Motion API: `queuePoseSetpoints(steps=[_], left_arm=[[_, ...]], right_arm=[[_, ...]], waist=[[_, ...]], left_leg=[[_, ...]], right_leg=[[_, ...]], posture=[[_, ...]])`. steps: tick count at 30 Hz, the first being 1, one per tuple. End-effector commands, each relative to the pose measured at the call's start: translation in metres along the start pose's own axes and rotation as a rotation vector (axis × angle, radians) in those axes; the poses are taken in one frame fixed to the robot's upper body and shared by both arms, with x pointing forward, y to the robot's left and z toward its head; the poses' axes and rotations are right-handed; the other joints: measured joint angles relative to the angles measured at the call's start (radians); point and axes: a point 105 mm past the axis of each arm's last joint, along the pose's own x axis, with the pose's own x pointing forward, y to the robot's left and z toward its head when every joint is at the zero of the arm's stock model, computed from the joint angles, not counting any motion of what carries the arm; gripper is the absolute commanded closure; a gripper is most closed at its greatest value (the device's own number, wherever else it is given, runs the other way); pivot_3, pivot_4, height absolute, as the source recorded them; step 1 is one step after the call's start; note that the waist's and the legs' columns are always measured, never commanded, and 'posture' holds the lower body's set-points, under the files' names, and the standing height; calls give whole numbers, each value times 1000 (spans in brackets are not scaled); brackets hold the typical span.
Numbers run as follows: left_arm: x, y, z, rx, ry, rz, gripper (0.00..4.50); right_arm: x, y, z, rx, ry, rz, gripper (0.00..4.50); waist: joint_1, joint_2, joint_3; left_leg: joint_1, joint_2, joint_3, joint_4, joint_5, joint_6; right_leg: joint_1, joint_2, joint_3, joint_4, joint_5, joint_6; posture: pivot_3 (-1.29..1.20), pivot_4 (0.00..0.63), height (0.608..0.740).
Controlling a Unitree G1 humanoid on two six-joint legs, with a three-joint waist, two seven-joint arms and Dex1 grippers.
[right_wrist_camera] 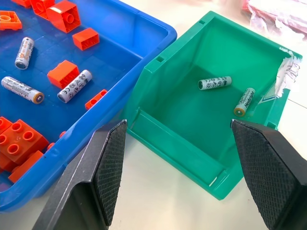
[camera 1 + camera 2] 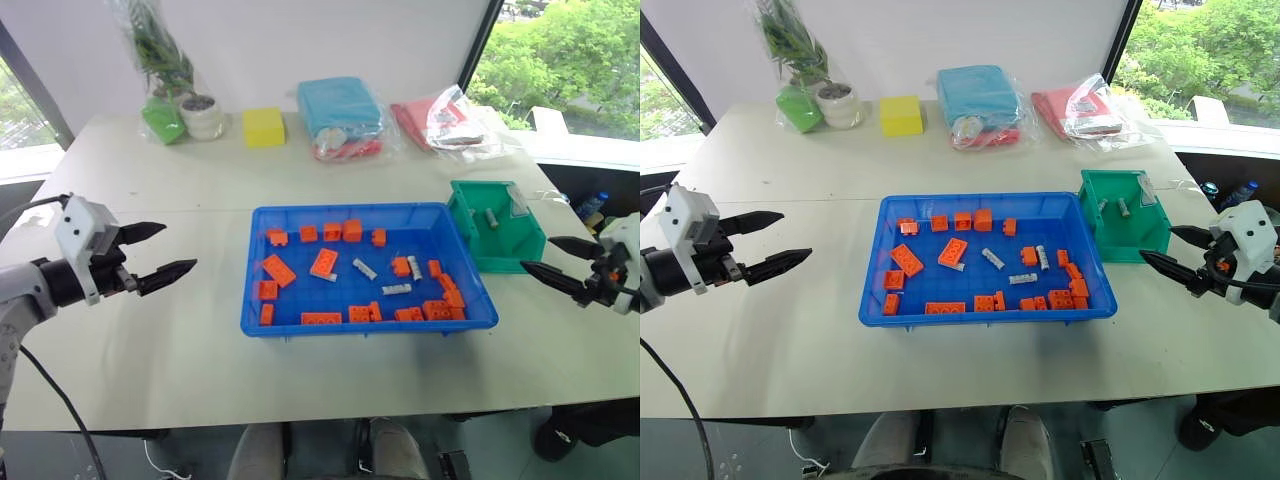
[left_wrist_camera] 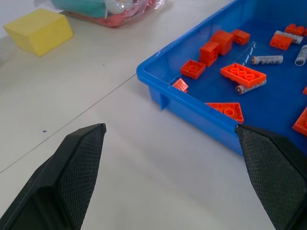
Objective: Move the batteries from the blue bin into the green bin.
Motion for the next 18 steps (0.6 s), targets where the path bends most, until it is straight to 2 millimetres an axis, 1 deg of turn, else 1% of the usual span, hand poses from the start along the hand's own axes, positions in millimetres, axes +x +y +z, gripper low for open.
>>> queuePoseSetpoints(steps=[1,10,14,16,18], left_arm=[[-3,1,8,55,-20,6,0],[-1,4,10,38,-24,17,0],[1,1,8,50,-15,8,0],[2,-1,9,40,-27,-3,0],[3,-5,12,19,-45,-19,0]], right_arm=[[-2,-2,9,-25,-32,-11,979],[-1,-2,7,-27,-30,-14,979],[0,-4,9,-33,-30,-9,979],[2,-4,13,-19,-38,14,979],[4,-6,18,-15,-47,28,454]], waist=[[-1,0,0],[0,0,0],[-1,0,0],[-1,0,0],[-1,0,0]], left_leg=[[0,0,0,0,0,0],[0,0,0,0,0,0],[0,0,0,0,0,0],[0,0,0,0,0,0],[0,0,1,0,0,0]], right_leg=[[0,0,0,0,0,0],[0,0,0,0,0,0],[0,0,0,0,0,0],[0,0,0,0,0,0],[0,0,0,0,0,0]], posture=[[0,150,704],[0,150,704],[0,150,704],[0,150,704],[0,150,704]])
